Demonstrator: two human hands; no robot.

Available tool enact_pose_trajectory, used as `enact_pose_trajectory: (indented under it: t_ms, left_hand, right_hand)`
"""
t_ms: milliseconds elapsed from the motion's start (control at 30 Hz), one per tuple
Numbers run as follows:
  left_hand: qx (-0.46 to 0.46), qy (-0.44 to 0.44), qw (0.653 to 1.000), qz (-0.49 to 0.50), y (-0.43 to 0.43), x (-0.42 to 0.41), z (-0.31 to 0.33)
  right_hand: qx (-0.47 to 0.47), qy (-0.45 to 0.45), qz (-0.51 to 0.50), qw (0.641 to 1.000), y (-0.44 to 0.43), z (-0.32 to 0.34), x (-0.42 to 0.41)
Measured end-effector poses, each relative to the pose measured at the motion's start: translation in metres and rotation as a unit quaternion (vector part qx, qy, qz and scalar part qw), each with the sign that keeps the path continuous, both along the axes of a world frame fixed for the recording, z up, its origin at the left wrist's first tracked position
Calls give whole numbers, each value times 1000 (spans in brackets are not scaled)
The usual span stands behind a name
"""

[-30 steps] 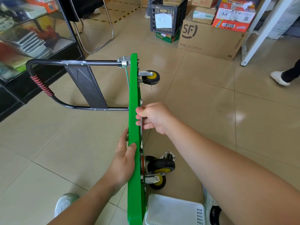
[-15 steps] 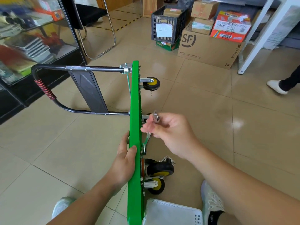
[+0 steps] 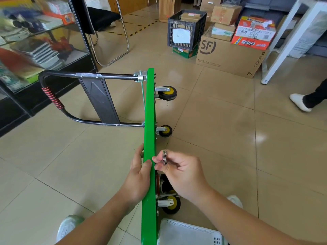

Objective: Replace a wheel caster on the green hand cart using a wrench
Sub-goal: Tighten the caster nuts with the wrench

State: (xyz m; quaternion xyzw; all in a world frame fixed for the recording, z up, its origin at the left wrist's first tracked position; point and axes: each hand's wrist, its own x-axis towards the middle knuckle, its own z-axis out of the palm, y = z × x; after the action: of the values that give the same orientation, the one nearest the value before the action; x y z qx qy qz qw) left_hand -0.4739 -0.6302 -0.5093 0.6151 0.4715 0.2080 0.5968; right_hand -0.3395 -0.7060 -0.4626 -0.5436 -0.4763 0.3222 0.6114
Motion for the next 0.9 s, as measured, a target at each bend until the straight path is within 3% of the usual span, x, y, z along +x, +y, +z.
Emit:
enact_pose_trajectory:
  t_ms: [233,467,600,733,900]
  left_hand:
    - [-12,-38,999,-11,-3,1,6]
    - [-7,-20,1000,-3,-2,-1,-1]
    - [-24,-16,999,-16,-1,-2,-5]
    - [-46,-30,998,-4,2,-5,-10]
    - [-57,-35,998,-6,3,-4,-9]
  right_hand:
    - [-37,-57,32,997,17,7,1]
    - [-96,-47,11,994,24,18,3]
    - [-190,103,-100,971,65,24,42]
    - [-222,-15,-5,975,92,40,62]
    - [-234,-38,11,971,90,37,54]
